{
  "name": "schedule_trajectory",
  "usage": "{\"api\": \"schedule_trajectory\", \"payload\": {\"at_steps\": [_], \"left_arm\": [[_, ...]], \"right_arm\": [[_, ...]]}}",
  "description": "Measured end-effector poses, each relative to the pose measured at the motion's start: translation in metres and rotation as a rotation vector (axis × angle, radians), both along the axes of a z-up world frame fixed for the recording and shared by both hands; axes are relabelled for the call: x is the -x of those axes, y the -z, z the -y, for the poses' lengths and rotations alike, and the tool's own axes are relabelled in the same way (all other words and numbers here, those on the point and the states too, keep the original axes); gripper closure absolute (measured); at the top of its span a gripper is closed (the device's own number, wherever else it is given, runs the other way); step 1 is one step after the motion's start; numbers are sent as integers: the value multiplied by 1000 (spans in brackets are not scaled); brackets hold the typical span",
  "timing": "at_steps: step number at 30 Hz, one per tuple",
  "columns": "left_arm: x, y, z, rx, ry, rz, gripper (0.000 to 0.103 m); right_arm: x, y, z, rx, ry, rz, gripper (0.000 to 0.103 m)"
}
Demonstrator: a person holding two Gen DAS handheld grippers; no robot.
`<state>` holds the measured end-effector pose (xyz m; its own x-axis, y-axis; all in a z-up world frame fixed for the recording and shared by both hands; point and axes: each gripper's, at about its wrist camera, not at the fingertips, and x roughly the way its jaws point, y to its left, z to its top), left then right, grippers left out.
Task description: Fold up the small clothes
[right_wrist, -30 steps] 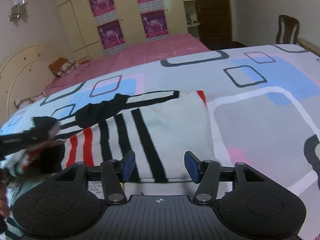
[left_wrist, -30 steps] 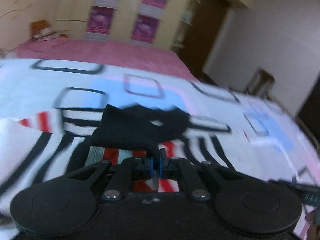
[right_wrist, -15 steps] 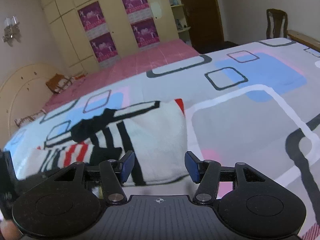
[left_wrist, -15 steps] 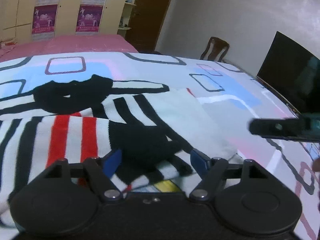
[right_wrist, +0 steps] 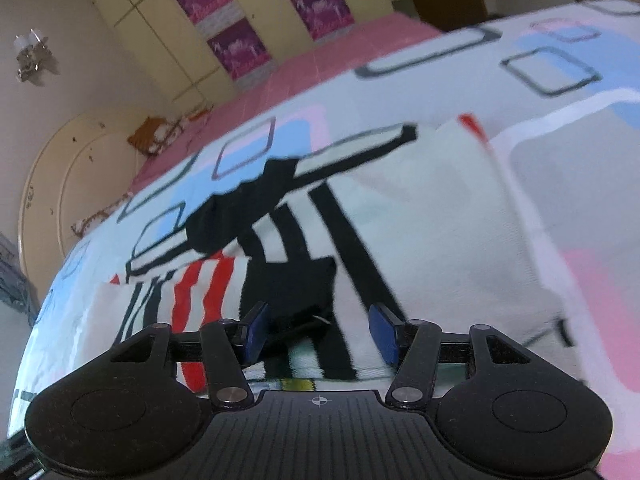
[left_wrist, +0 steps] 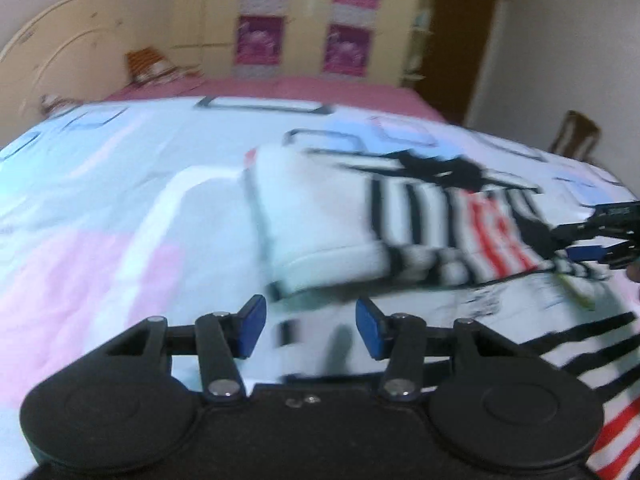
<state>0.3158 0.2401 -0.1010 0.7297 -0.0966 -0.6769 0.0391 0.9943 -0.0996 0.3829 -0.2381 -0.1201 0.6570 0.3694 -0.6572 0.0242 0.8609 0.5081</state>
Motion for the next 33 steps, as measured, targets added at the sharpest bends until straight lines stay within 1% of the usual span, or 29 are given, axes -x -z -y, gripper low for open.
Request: {"api": "schedule_trajectory", "payload": {"at_steps": [3, 4, 5, 6, 7, 8, 9, 10, 12, 14, 15, 16, 17, 18, 19, 21, 23, 28, 29, 30, 31, 32, 33], "left_arm": [[-13, 6, 0, 7, 1, 7, 55], [-18, 8, 0, -2, 7, 13, 55], [-21, 11, -1, -25, 5, 14, 60], [-25, 13, -2, -14, 0, 9, 78], [-28, 14, -8, 18, -19, -2, 80], [-30, 15, -14, 52, -39, -9, 81], [-31, 15, -18, 71, -43, -15, 82], [-30, 16, -20, 71, -38, -16, 82], [-28, 19, -19, 57, -24, -19, 83], [-27, 19, -19, 52, -14, -20, 83], [-28, 19, -19, 51, -12, -23, 83], [-29, 19, -19, 53, -14, -26, 83], [-29, 19, -19, 54, -15, -29, 83], [-29, 18, -19, 52, -15, -31, 83], [-30, 19, -19, 51, -15, -33, 83], [-31, 19, -19, 55, -15, -37, 83], [-32, 19, -18, 56, -13, -40, 83], [-35, 20, -19, 50, 6, -52, 82], [-36, 20, -19, 47, 14, -54, 78], [-34, 19, -20, 56, 22, -55, 72], [-30, 17, -23, 70, 13, -51, 67], [-22, 12, -28, 88, 1, -41, 52], [-13, 7, -32, 92, -19, -18, 41]], "right_arm": [[-9, 1, -7, 19, -12, -3, 48], [-10, 0, -9, 27, -17, -3, 48], [-12, -1, -13, 36, -30, -1, 48], [-13, -1, -16, 45, -42, 2, 57], [-14, -1, -19, 56, -61, 0, 96], [-16, 1, -23, 65, -79, -13, 96], [-16, 0, -26, 84, -84, -7, 97], [-13, -5, -28, 109, -91, 17, 97], [-2, -24, -27, 121, -78, 98, 97], [11, -46, -24, 159, -62, 188, 97], [17, -51, -24, 178, -64, 223, 97], [17, -49, -25, 209, -78, 219, 97], [13, -41, -28, 249, -98, 172, 97], [10, -32, -28, 254, -104, 127, 97], [10, -24, -24, 229, -94, 97, 97], [15, -20, -22, 212, -75, 99, 97], [22, -18, -22, 217, -73, 93, 97], [22, -5, -23, 219, -76, 39, 96], [18, -3, -22, 206, -76, 32, 96], [17, -3, -21, 193, -68, 33, 96], [12, -5, -21, 187, -57, 35, 91], [15, -10, -18, 197, -36, 45, 79], [19, -17, -14, 224, -6, 75, 58]]}}
